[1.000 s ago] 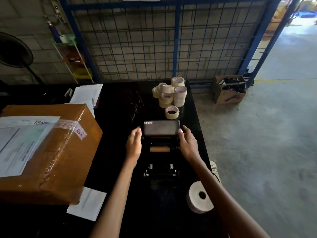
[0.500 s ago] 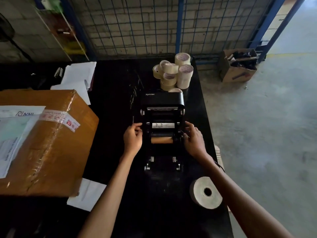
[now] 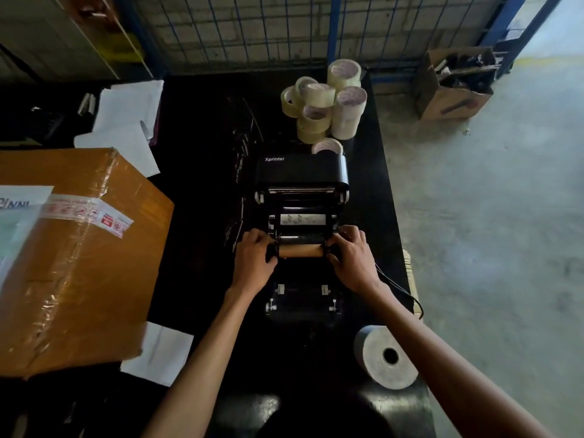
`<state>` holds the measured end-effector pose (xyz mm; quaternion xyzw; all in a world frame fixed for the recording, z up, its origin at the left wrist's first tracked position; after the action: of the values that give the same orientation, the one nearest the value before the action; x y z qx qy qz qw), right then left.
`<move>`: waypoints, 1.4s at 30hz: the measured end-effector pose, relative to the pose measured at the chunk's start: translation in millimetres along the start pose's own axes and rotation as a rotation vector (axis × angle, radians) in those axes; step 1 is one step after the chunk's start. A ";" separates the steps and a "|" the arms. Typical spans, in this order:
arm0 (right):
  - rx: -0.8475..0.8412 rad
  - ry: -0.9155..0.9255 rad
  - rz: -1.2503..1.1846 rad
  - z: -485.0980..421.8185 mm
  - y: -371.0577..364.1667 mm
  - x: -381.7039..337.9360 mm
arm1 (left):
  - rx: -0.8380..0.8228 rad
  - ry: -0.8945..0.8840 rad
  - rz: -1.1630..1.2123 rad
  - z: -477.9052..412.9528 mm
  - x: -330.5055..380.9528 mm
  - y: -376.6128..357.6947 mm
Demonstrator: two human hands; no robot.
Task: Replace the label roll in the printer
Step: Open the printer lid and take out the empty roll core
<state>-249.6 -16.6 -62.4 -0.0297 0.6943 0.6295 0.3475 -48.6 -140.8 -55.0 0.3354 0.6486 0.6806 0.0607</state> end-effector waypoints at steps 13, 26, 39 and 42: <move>-0.205 -0.260 -0.721 39.7 49.4 3.3 | -0.049 0.345 0.804 53.9 23.8 45.1; -0.146 -0.365 -0.769 179.1 73.3 25.7 | -0.079 0.390 0.702 171.8 19.9 37.3; -0.088 -0.370 -0.717 245.1 70.7 22.6 | -0.241 0.296 -0.096 237.1 4.9 -12.7; -0.066 -0.345 -0.636 251.4 63.9 20.2 | -0.114 0.193 0.155 232.0 19.2 5.7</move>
<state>-183.6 229.4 -9.8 -0.1488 0.5608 0.5076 0.6369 62.9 63.7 -57.8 0.3137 0.5838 0.7480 -0.0358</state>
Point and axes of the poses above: each hand's wrist, its own z-axis away from the middle knuckle, its own y-axis out of the back of the hand, x = y × z, the point moved 2 cm from there along -z, towards the middle knuckle, and after that the axes turned 6 degrees about x, right-handed, at the moved point
